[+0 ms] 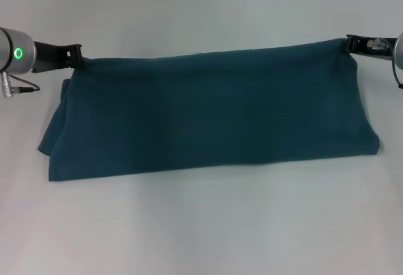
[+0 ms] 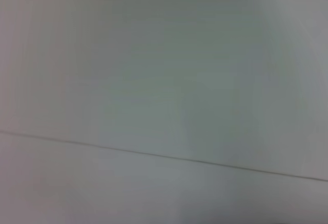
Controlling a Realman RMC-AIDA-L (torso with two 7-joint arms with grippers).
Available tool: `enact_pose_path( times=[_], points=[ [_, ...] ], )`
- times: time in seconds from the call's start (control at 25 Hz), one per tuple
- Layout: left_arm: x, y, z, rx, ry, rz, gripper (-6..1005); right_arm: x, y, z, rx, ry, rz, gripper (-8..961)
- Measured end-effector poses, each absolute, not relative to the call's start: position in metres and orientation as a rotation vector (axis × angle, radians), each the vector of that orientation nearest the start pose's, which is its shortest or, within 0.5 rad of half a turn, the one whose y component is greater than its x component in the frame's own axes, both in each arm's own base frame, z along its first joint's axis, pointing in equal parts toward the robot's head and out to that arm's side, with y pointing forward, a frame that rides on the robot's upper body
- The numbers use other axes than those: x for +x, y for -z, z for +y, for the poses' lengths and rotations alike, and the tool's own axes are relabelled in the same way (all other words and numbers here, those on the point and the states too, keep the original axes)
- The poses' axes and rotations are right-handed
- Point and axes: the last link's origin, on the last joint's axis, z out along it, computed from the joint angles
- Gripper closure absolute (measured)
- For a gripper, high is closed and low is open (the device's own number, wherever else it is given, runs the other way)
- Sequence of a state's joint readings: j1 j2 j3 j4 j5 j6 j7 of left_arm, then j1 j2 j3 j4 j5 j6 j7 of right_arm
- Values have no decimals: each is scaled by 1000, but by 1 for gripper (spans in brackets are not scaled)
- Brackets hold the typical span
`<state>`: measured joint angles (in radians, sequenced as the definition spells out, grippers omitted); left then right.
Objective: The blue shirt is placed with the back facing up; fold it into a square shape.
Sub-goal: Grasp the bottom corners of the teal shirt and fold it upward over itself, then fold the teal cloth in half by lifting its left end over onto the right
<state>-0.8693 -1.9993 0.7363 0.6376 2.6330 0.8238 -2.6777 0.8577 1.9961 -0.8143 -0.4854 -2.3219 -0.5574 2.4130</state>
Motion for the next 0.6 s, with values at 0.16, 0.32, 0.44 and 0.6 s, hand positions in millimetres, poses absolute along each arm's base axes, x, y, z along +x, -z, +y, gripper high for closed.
enact_pose_path(
  times=[0.16, 0.32, 0.44, 0.6],
  points=[
    [-255, -51, 475, -1822, 235, -1434, 915, 263, -36, 484, -1793, -360, 1313, 904],
    [-254, -54, 476, -1797, 263, -1456, 886, 265, -42, 485, -1790, -357, 1306, 903],
    [-256, -55, 476, -1767, 281, -1471, 865, 266, -50, 487, -1781, -355, 1295, 903],
    [-263, -57, 474, -1724, 305, -1496, 836, 268, -62, 490, -1758, -370, 1317, 828]
  ],
)
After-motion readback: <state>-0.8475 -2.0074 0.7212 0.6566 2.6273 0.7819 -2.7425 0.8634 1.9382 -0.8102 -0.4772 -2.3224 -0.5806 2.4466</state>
